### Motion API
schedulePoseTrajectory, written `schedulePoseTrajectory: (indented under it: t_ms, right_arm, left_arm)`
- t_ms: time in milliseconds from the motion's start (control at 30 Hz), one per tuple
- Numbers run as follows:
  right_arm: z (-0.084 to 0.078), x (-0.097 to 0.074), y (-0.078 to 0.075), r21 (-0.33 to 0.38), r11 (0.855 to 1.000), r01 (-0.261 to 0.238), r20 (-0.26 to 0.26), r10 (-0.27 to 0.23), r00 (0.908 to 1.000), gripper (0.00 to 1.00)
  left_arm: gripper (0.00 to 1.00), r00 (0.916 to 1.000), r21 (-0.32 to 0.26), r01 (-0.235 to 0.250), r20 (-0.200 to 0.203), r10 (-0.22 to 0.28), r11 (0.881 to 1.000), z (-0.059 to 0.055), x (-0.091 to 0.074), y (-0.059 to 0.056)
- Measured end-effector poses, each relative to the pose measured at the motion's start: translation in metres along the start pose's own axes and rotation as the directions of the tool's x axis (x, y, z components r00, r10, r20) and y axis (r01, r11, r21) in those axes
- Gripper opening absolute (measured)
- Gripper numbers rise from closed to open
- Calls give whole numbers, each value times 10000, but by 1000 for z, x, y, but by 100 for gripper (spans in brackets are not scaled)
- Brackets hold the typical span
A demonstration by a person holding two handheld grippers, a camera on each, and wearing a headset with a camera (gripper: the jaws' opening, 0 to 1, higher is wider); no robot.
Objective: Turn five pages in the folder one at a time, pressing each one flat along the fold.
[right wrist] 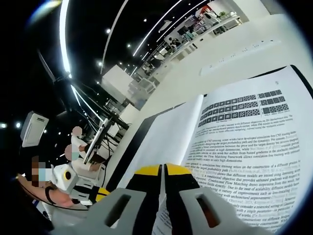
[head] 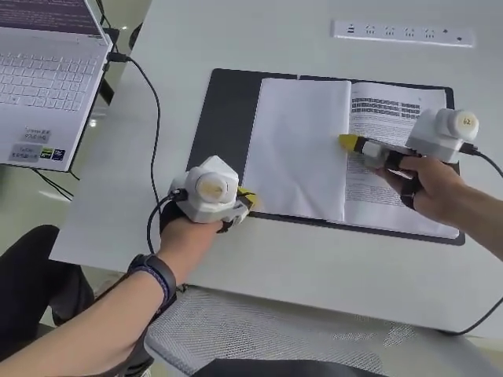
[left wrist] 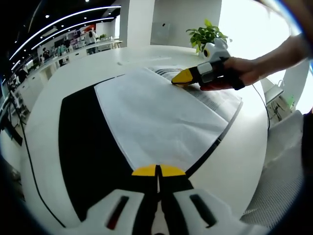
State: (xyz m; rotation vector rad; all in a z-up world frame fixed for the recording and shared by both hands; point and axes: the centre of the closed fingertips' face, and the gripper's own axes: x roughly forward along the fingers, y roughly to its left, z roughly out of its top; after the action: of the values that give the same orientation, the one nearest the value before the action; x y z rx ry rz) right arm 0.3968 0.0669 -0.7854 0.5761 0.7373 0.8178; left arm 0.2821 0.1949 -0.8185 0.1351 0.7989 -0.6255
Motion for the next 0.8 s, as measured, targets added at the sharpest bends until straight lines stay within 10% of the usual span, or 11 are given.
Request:
schedulePoseTrajectory:
  t_ms: [800]
  right_arm:
    - [10, 8, -6, 575, 9969, -532, 789, 486, 9957, 0]
  left_arm:
    - [0, 9999, 92, -130, -100, 131, 9999, 0, -1, -1]
